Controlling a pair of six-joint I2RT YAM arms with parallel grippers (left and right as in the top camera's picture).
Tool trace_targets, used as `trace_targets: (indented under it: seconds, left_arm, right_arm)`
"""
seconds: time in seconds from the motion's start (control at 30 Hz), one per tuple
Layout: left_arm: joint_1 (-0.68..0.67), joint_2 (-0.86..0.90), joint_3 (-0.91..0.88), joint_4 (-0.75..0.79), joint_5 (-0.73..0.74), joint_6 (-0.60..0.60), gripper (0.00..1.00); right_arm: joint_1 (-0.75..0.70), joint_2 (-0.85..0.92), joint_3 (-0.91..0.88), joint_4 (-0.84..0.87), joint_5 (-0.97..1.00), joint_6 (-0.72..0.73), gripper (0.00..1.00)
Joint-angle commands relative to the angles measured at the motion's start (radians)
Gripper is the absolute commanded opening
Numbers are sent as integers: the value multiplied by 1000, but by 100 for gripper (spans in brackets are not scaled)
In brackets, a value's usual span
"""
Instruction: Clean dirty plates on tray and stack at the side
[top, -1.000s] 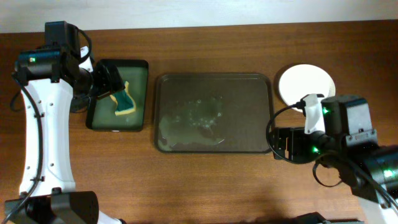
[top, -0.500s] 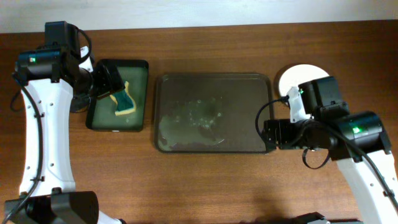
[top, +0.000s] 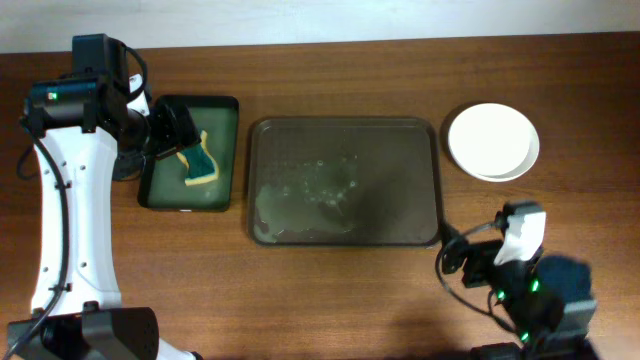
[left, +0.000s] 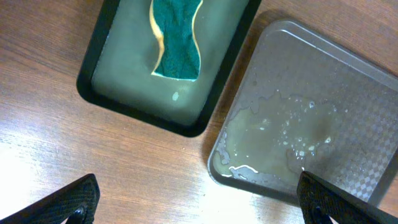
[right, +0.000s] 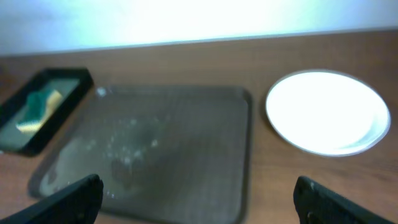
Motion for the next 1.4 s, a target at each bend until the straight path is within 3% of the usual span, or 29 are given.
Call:
trace_targets:
  seconds: [0.0,0.17,0.73,0.93,1.13,1.37]
  left_arm:
    - [0,7,-10,-2,2,16,99]
    - [0,7,-10,-1,2,16,99]
    - [0,7,-10,-1,2,16,99]
    - [0,7,-10,-1,2,16,99]
    - [0,7,-10,-1,2,16,99]
    - [0,7,-10,-1,2,16,99]
  right_arm:
    - [-6,-217,-201,117,-53,-3,98]
    - [-6,-380,-342,221,-60,-1,98]
    - [-6,-379,-589,710,-55,-2,98]
    - [-6,-379,-589,712,-15,-5,98]
    - [-6,-379,-589,541,27,-5,98]
    - [-6,-379,-589,542,29,-27,98]
